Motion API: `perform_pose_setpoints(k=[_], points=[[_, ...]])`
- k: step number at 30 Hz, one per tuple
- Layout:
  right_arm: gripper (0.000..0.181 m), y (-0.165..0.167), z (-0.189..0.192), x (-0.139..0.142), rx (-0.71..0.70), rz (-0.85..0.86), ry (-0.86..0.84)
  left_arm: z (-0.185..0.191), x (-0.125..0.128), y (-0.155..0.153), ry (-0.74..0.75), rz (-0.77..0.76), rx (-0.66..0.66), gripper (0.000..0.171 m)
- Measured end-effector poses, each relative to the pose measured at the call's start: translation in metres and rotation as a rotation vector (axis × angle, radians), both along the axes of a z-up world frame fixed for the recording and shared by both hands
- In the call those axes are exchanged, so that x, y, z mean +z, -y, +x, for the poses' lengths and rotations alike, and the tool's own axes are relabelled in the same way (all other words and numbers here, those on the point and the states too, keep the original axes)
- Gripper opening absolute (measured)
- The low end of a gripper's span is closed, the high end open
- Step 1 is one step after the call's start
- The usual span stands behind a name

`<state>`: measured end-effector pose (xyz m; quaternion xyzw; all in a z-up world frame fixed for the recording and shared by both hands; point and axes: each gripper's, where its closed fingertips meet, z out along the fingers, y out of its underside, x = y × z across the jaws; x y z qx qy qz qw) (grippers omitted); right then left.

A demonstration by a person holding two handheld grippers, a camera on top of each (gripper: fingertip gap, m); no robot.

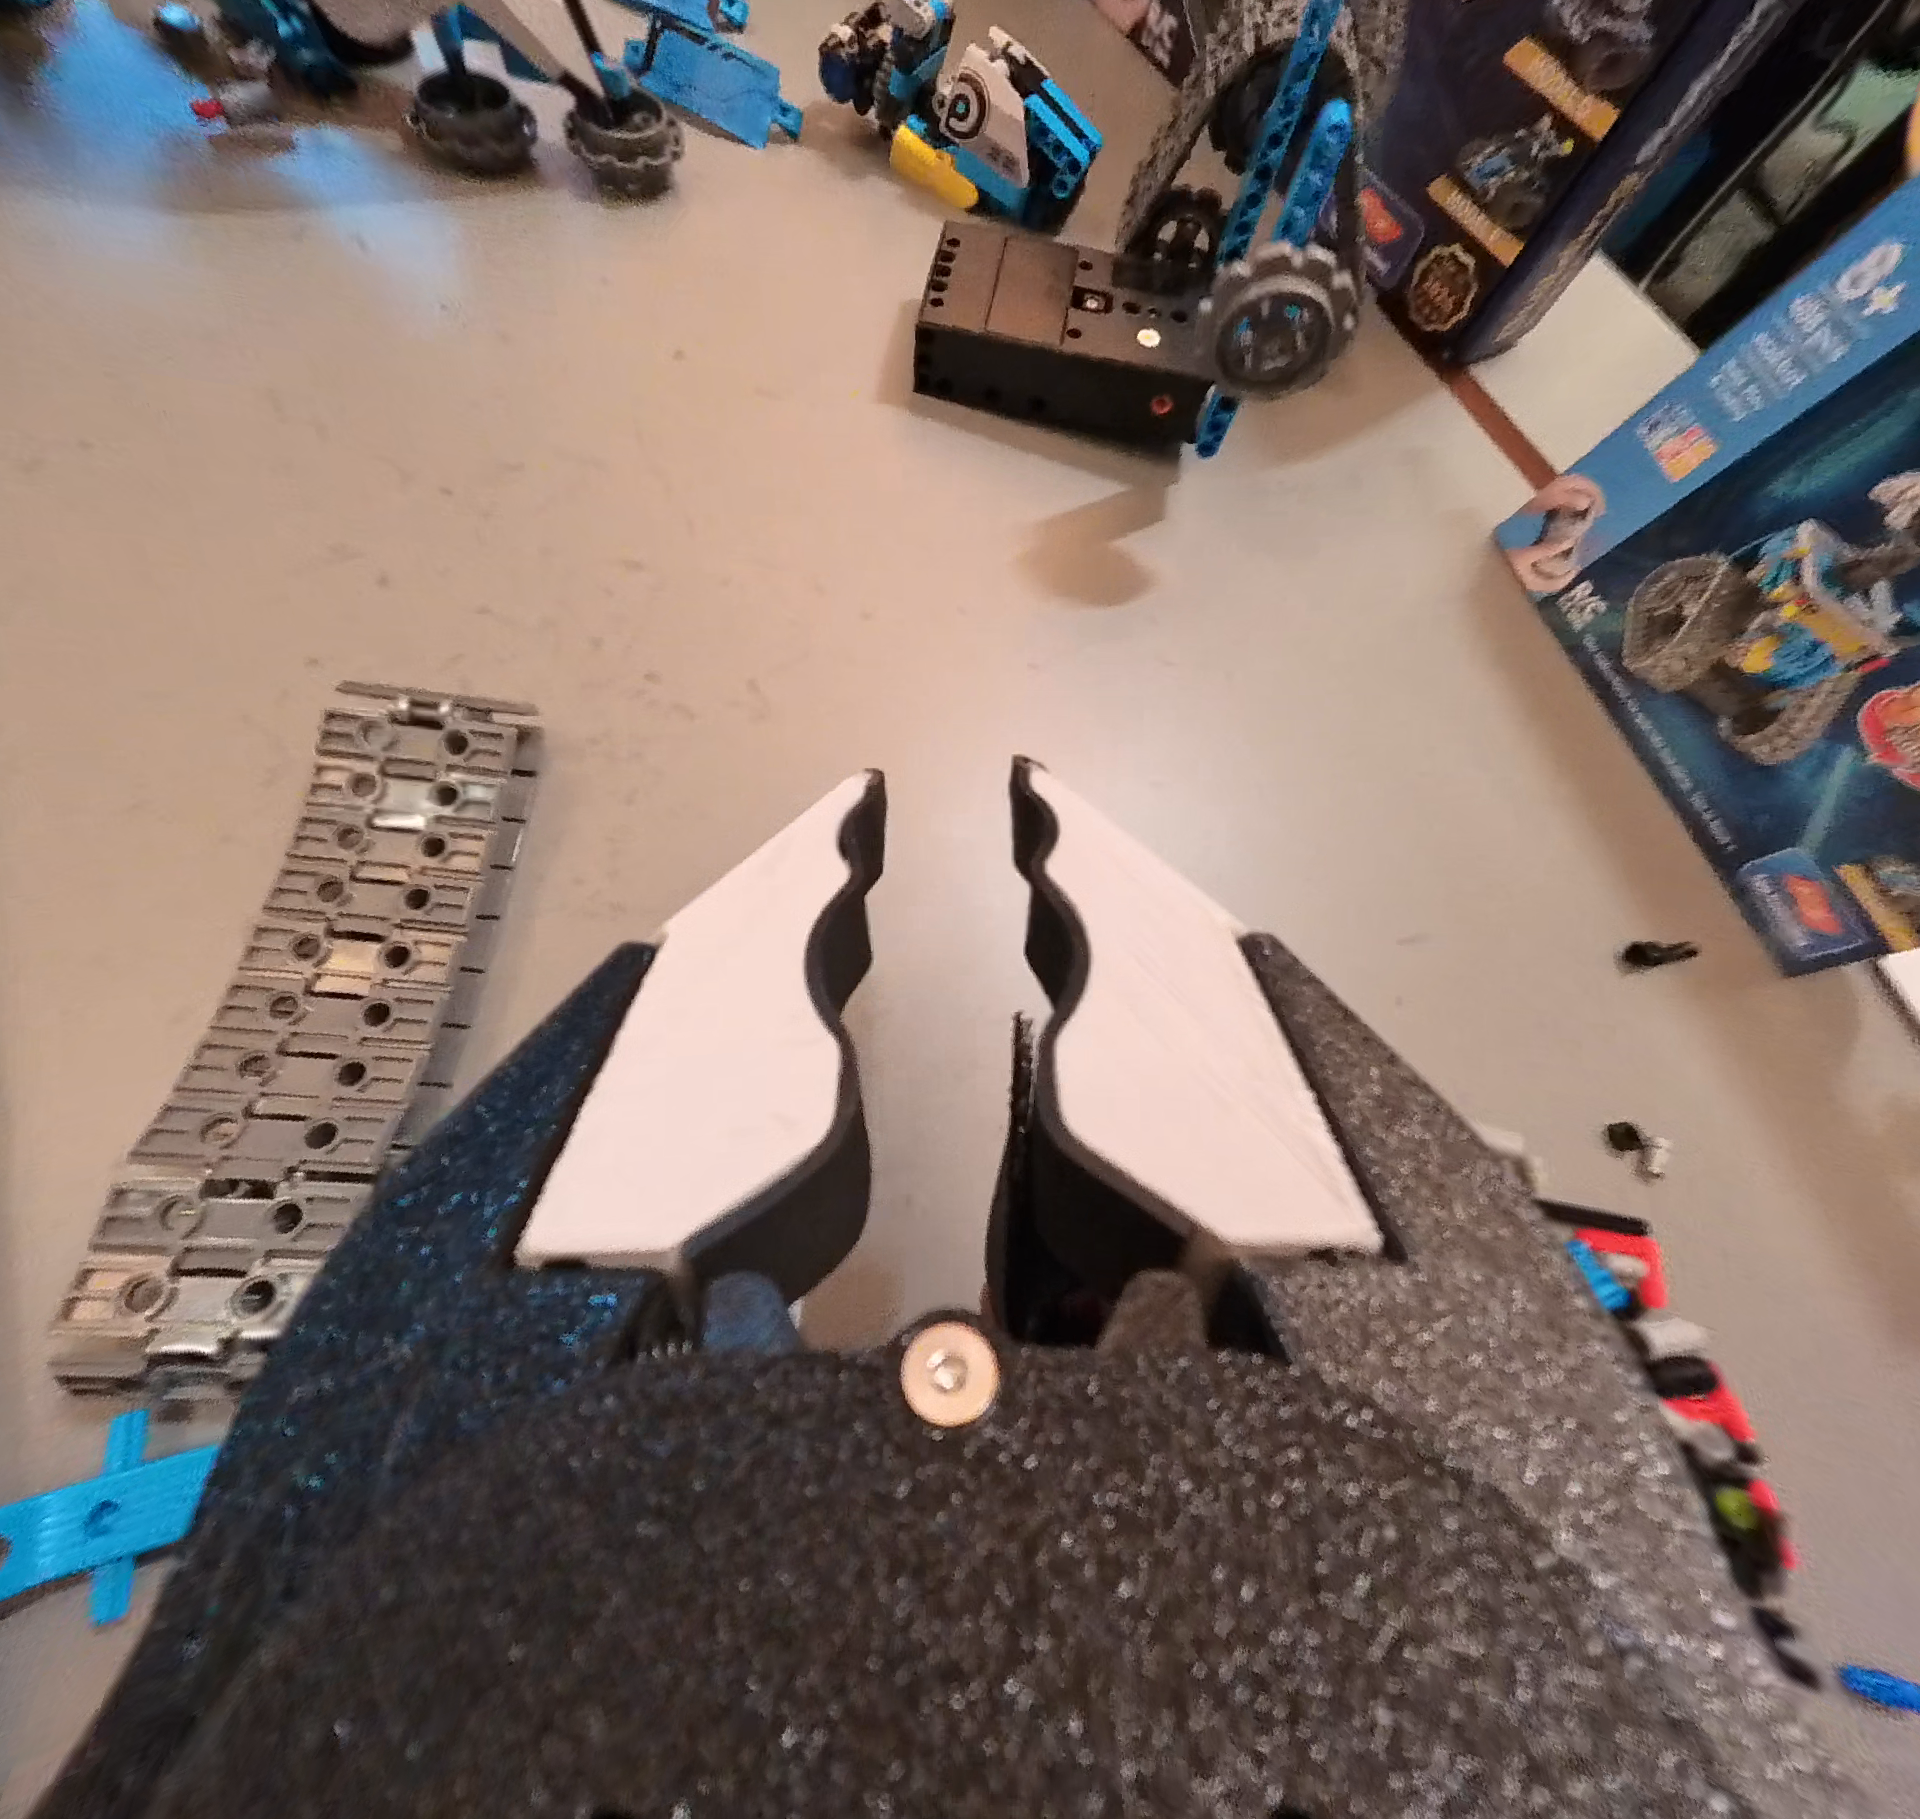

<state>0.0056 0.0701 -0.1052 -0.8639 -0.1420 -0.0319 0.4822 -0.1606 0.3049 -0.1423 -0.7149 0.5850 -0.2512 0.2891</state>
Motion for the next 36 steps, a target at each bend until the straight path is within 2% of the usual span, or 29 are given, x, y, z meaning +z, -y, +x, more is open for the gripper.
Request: perform_pose_setpoints(k=[5,6,7,9,11,13,15,17,19,22,24,26,27,32,36], points=[[0.026,0.000,0.020,-0.005,-0.092,-0.008,-0.164,0.003,-0.002,-0.003,-0.039,0.041,0.028,0.011],[0.026,0.000,0.023,-0.008,-0.107,-0.017,-0.195,0.004,0.004,-0.004,-0.030,0.063,0.041,0.025],[0.029,0.000,0.026,-0.009,-0.120,-0.023,-0.223,0.006,0.013,-0.006,-0.013,0.090,0.060,0.045],[0.042,-0.005,0.028,-0.010,-0.143,-0.018,-0.275,0.019,0.037,-0.003,0.049,0.156,0.070,0.061],[0.045,-0.019,0.029,-0.001,-0.153,0.029,-0.315,0.047,0.063,0.012,0.171,0.208,0.017,0.063],[0.050,-0.040,0.038,0.011,-0.180,0.071,-0.249,0.085,0.077,0.031,0.273,0.216,-0.035,0.066],[0.056,-0.065,0.048,0.022,-0.219,0.114,-0.148,0.125,0.062,0.039,0.266,0.214,-0.082,0.074],[0.059,-0.091,0.046,0.030,-0.190,0.180,-0.097,0.154,0.024,0.037,0.103,0.128,-0.064,0.079],[0.065,-0.115,0.049,0.018,-0.190,0.172,-0.073,0.178,0.003,0.043,0.032,0.009,-0.077,0.100],[0.069,-0.142,0.057,-0.014,-0.183,0.064,-0.065,0.193,-0.009,0.040,-0.019,0.001,-0.052,0.096],[0.061,-0.156,0.064,-0.023,-0.181,0.039,-0.052,0.194,-0.010,0.033,-0.033,0.039,-0.023,0.090],[0.050,-0.170,0.067,-0.022,-0.167,0.045,-0.080,0.191,-0.012,0.025,-0.050,0.081,-0.007,0.070],[0.046,-0.176,0.063,-0.021,-0.137,0.038,-0.102,0.189,-0.012,0.025,-0.053,0.091,-0.018,0.066],[0.023,-0.192,0.055,-0.021,-0.062,0.073,-0.025,0.188,-0.010,0.023,-0.021,0.036,-0.015,0.065],[0.009,-0.193,0.055,-0.011,-0.073,0.139,0.022,0.190,-0.005,0.023,0.026,-0.037,-0.021,0.065]])
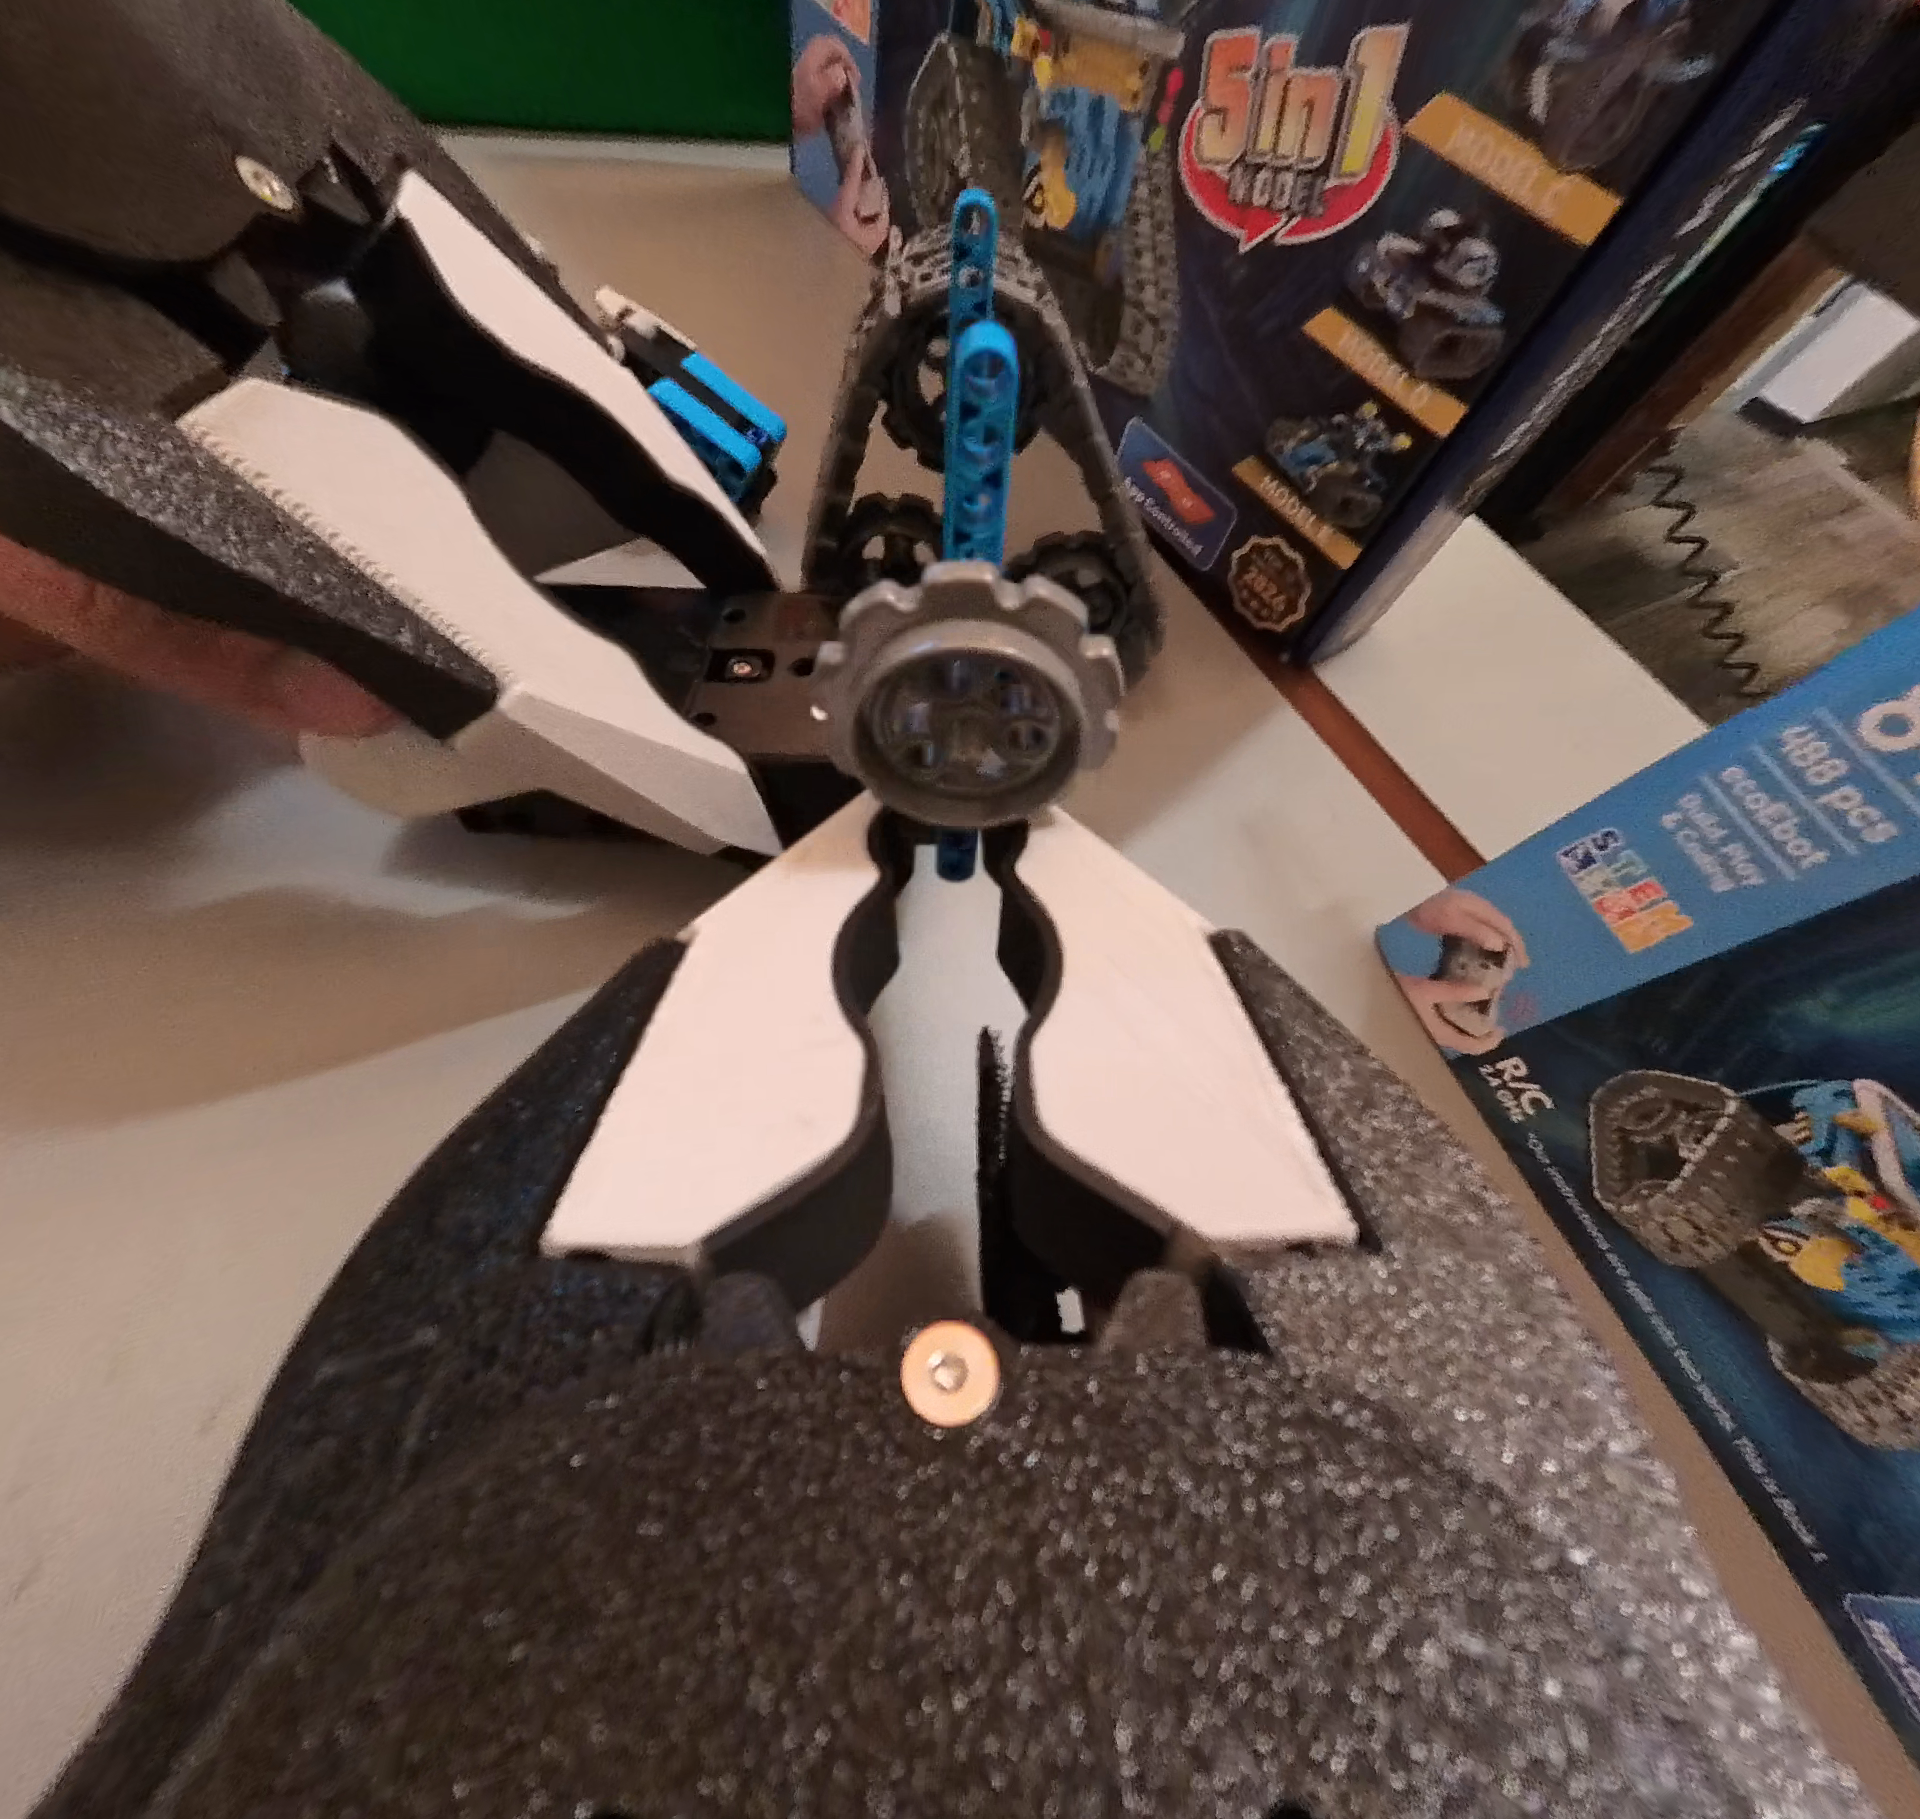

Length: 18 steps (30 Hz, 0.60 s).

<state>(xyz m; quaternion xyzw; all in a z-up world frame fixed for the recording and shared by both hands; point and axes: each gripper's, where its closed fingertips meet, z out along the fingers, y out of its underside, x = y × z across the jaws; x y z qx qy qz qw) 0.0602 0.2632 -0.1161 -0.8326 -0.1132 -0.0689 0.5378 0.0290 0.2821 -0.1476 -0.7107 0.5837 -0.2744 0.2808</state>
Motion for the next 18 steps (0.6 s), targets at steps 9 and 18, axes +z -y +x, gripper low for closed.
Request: perform_pose_setpoints(k=[9,18], points=[[0.005,0.007,-0.018,0.028,-0.009,0.144,0.046,0.004,0.010,0.007,0.092,-0.026,-0.016,0.072],[0.021,0.023,-0.031,0.051,0.056,0.228,0.031,0.009,0.024,0.034,0.221,-0.298,-0.137,0.070]])
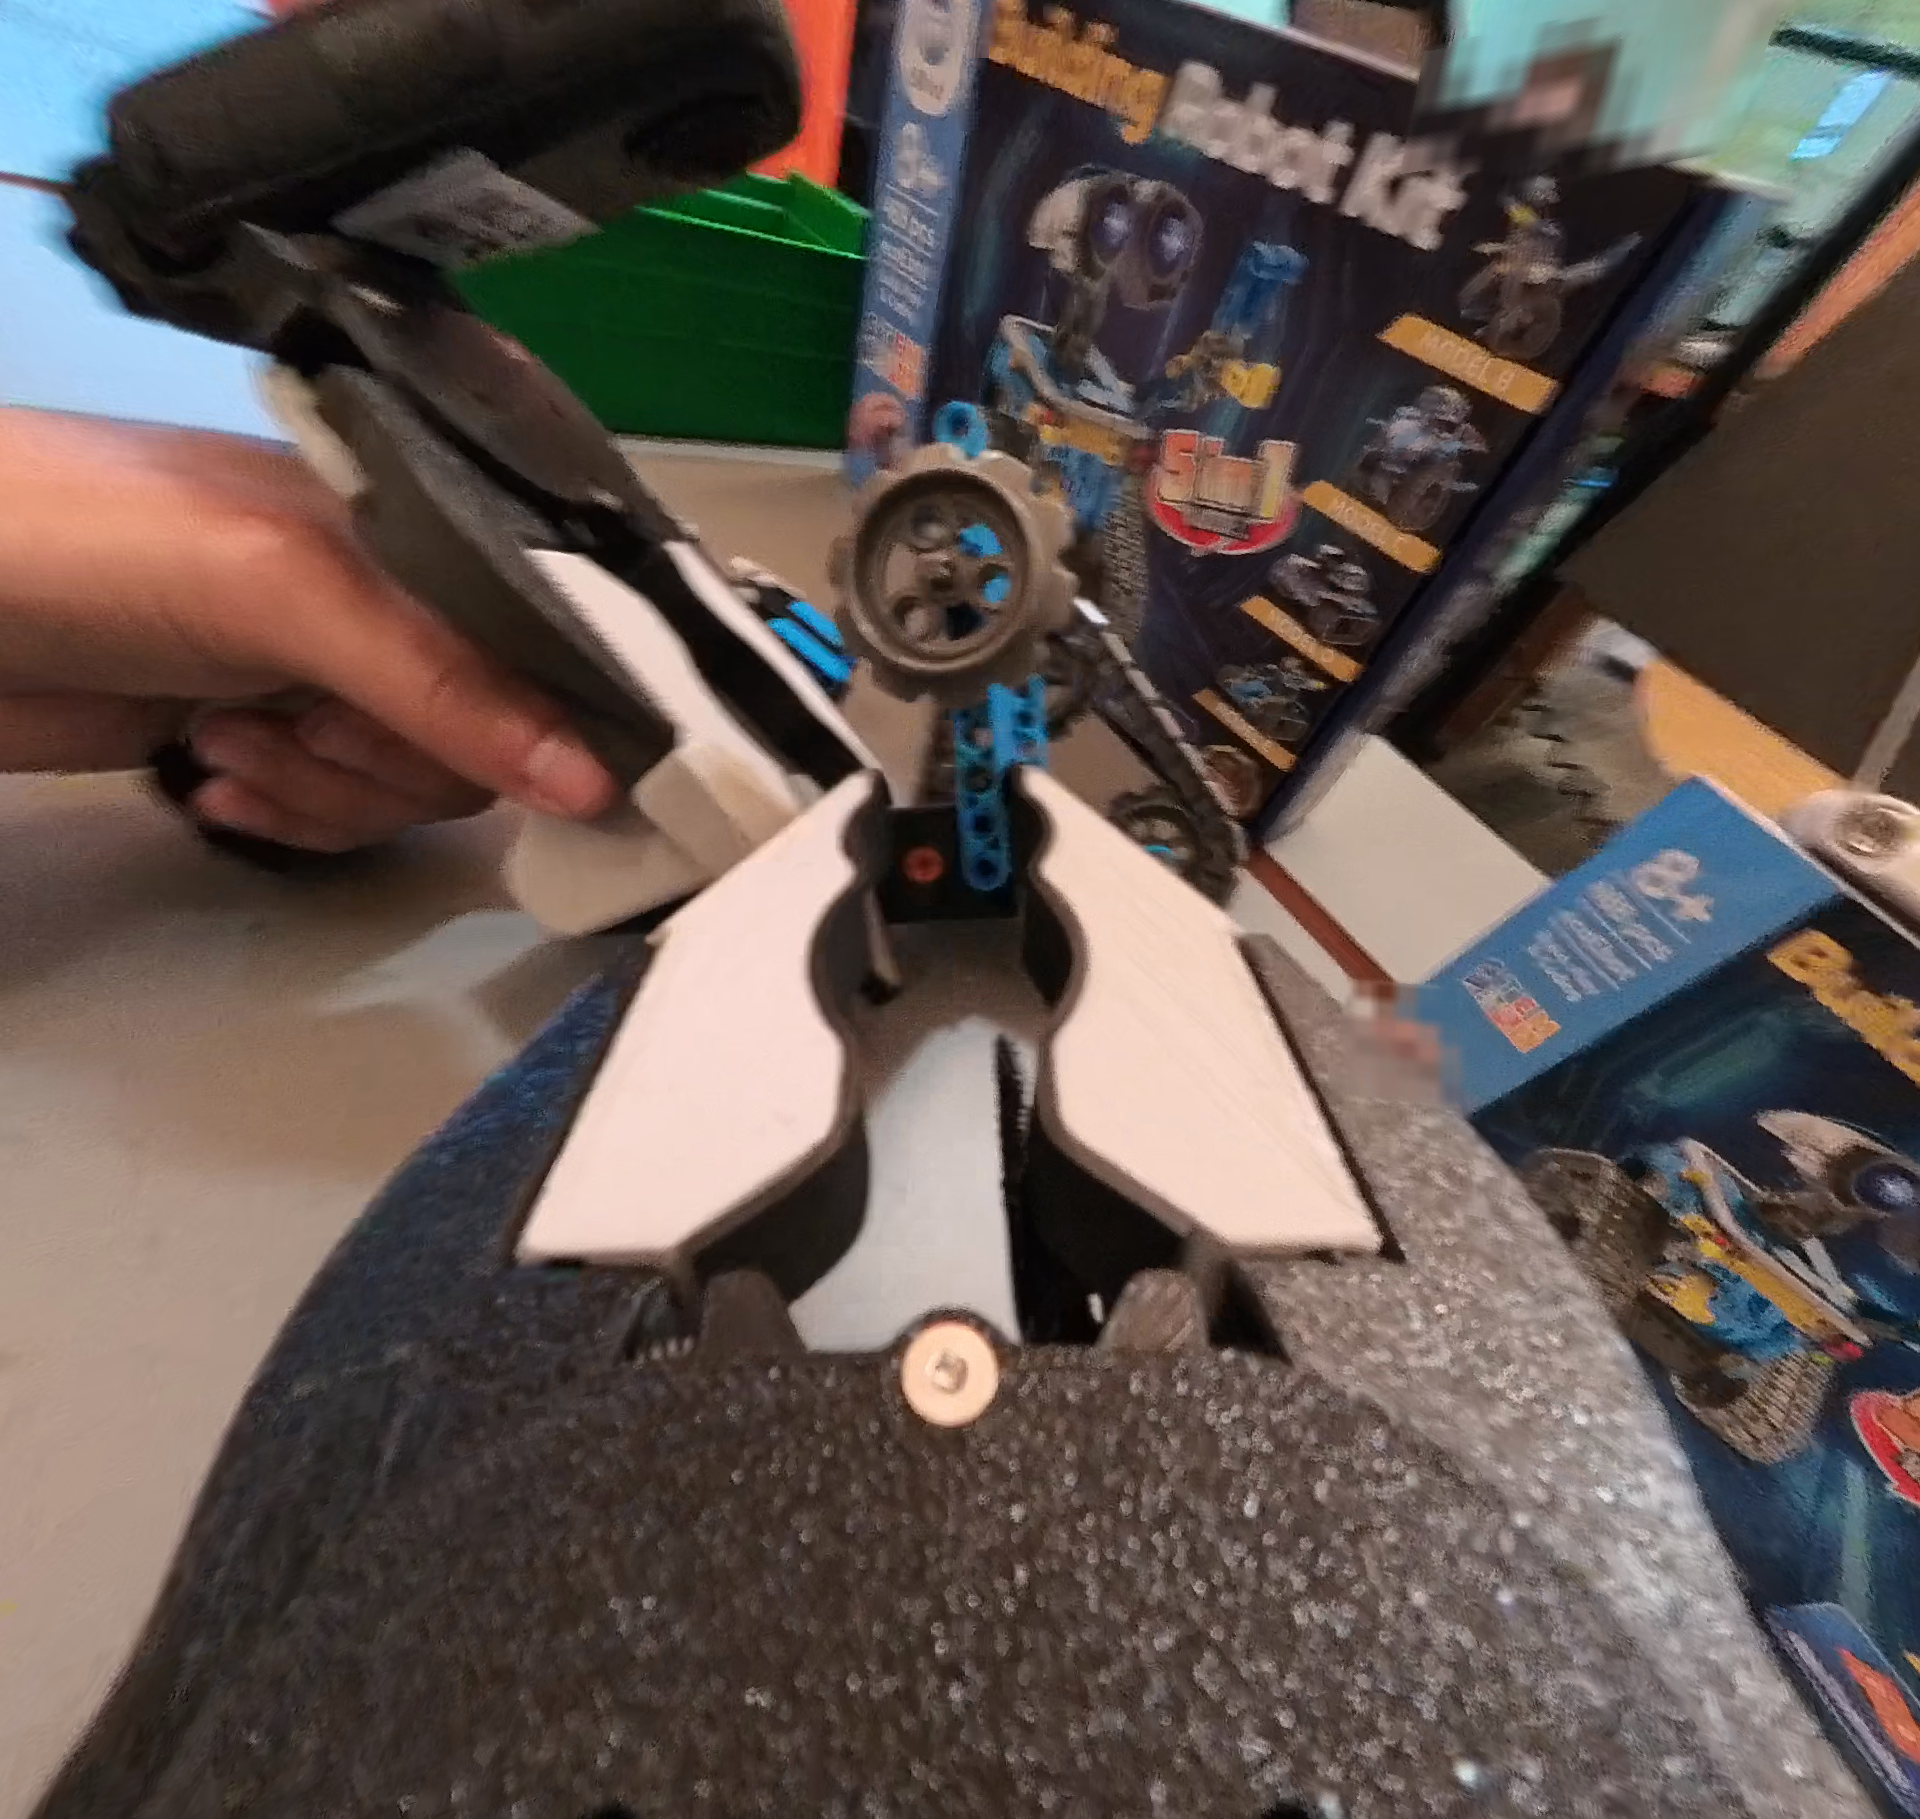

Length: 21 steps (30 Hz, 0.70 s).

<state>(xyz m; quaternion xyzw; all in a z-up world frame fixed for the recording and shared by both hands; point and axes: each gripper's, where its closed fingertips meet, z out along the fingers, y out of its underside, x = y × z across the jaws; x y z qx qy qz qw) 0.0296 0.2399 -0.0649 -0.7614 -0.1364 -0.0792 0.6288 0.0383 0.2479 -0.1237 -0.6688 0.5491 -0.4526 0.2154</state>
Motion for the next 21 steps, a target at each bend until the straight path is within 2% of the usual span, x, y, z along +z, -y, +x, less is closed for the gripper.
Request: perform_pose_setpoints(k=[1,3,5,8,10,11,17,21], points=[[0.035,0.005,-0.008,0.000,0.056,-0.032,-0.034,-0.001,0.001,0.001,0.010,-0.013,-0.014,0.070],[0.039,0.018,-0.014,0.003,0.147,-0.098,-0.118,-0.003,0.002,0.007,0.026,-0.017,-0.074,0.070],[0.044,0.032,-0.018,0.021,0.250,-0.084,-0.259,-0.009,0.003,0.021,0.029,-0.028,-0.197,0.070],[0.042,0.054,-0.032,0.034,0.460,-0.141,-0.484,-0.018,0.001,0.038,0.038,0.051,-0.334,0.070],[0.041,0.062,-0.038,0.030,0.531,-0.193,-0.516,-0.022,-0.001,0.047,0.027,0.084,-0.391,0.070],[0.034,0.067,-0.044,0.031,0.576,-0.195,-0.521,-0.023,-0.003,0.049,0.022,0.113,-0.402,0.070],[0.033,0.067,-0.039,0.022,0.551,-0.204,-0.484,-0.023,-0.010,0.046,-0.023,0.241,-0.392,0.070],[0.027,0.068,-0.039,0.010,0.535,-0.208,-0.426,-0.024,-0.017,0.050,-0.067,0.352,-0.402,0.070]])
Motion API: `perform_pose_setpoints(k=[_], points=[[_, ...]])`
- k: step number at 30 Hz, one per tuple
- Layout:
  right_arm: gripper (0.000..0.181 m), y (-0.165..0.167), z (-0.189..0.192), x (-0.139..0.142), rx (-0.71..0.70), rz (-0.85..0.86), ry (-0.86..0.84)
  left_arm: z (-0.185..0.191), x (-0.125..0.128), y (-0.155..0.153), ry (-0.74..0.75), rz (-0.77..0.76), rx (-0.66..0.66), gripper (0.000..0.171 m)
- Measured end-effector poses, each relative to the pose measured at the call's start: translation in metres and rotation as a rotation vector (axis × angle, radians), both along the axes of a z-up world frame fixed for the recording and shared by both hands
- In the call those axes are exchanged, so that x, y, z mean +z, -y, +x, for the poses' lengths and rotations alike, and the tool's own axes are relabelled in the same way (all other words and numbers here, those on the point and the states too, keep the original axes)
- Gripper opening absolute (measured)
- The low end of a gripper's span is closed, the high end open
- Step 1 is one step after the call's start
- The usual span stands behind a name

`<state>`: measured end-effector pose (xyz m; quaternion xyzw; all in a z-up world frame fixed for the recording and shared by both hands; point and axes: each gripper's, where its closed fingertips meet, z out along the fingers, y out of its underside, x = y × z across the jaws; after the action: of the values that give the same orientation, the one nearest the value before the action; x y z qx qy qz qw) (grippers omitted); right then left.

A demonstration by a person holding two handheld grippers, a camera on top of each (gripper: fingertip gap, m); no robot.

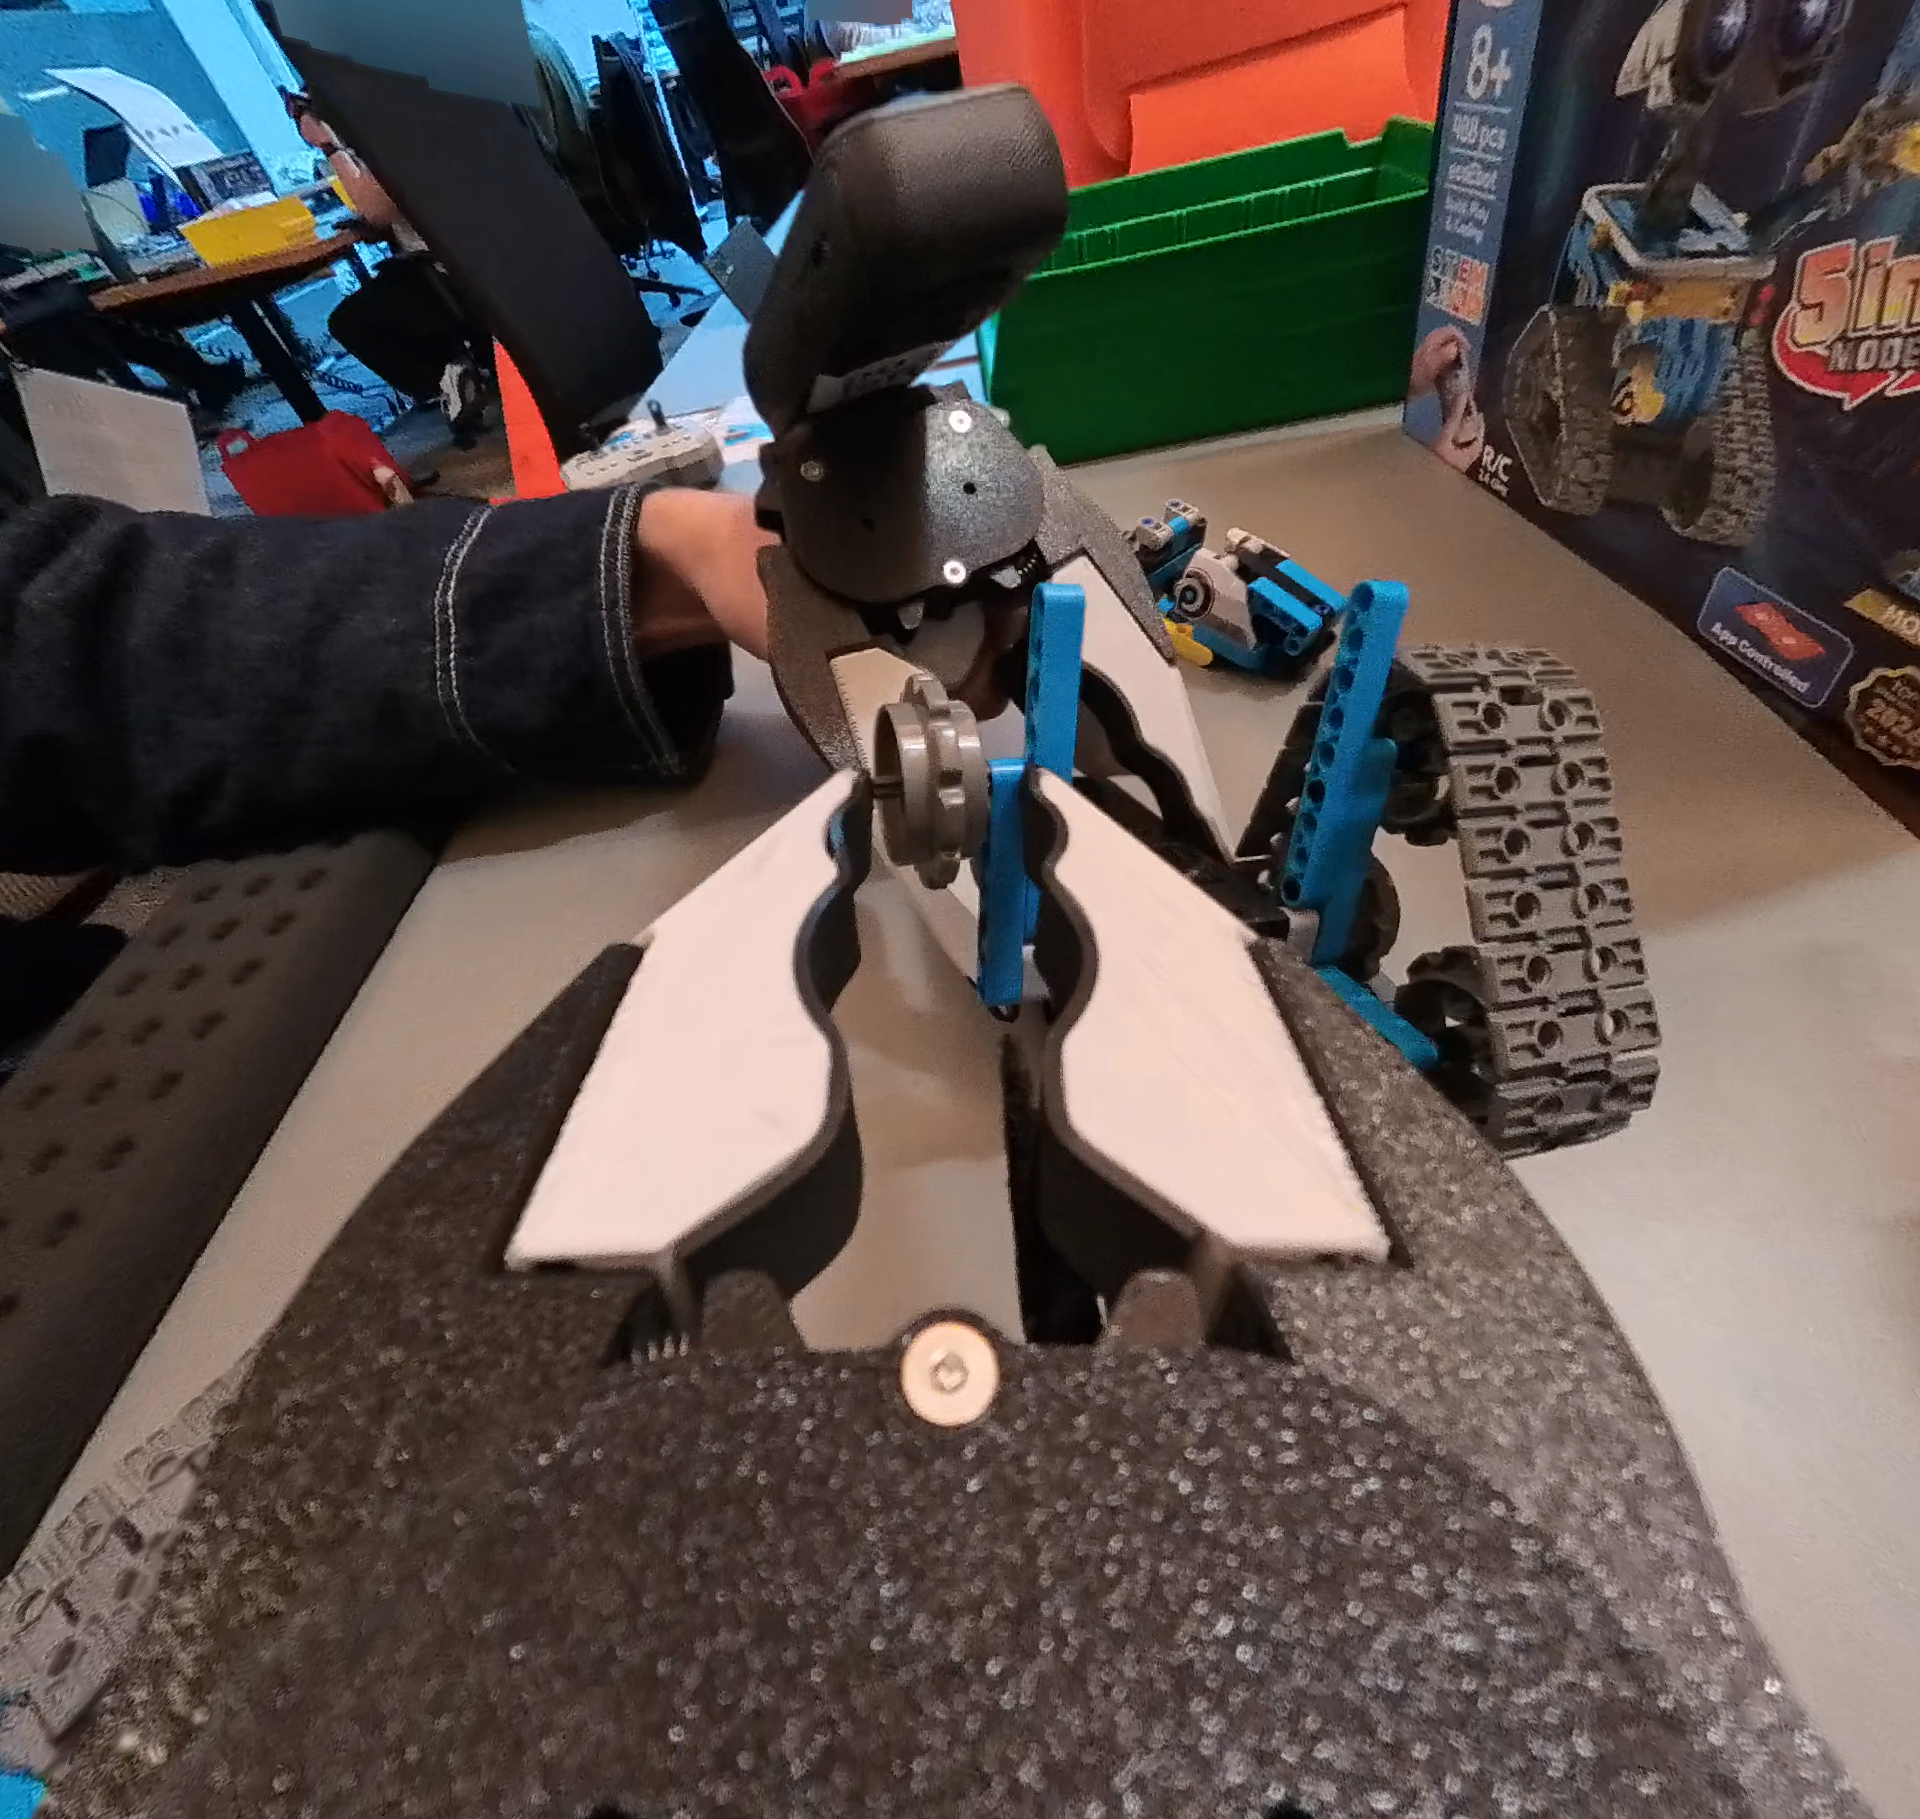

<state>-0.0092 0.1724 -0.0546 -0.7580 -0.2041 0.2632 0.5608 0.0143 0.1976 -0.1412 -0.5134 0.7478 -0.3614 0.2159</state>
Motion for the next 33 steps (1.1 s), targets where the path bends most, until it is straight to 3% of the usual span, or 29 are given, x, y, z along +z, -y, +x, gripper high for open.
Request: perform_pose_setpoints(k=[4,6,10,12,16,22,33], points=[[0.020,0.005,0.006,-0.011,-0.007,-0.030,-0.029,-0.004,-0.004,-0.006,-0.007,0.094,0.076,0.072],[0.020,0.007,0.005,-0.020,-0.008,-0.018,0.001,-0.014,0.008,0.002,0.036,0.132,0.068,0.080],[0.020,0.004,-0.003,-0.032,-0.016,0.006,0.090,-0.026,0.047,0.042,0.193,-0.011,-0.037,0.046],[0.020,0.003,-0.002,-0.033,-0.017,0.018,0.105,-0.024,0.043,0.039,0.186,-0.018,-0.030,0.042],[0.019,0.002,-0.001,-0.032,-0.027,0.026,0.105,-0.020,0.037,0.037,0.187,-0.066,-0.025,0.018],[0.019,-0.001,-0.002,-0.026,-0.070,0.071,0.218,-0.020,0.043,0.034,0.218,-0.036,-0.007,0.016],[0.013,-0.005,-0.002,-0.028,-0.104,0.044,0.183,-0.023,0.042,0.031,0.213,0.039,-0.011,0.015]])
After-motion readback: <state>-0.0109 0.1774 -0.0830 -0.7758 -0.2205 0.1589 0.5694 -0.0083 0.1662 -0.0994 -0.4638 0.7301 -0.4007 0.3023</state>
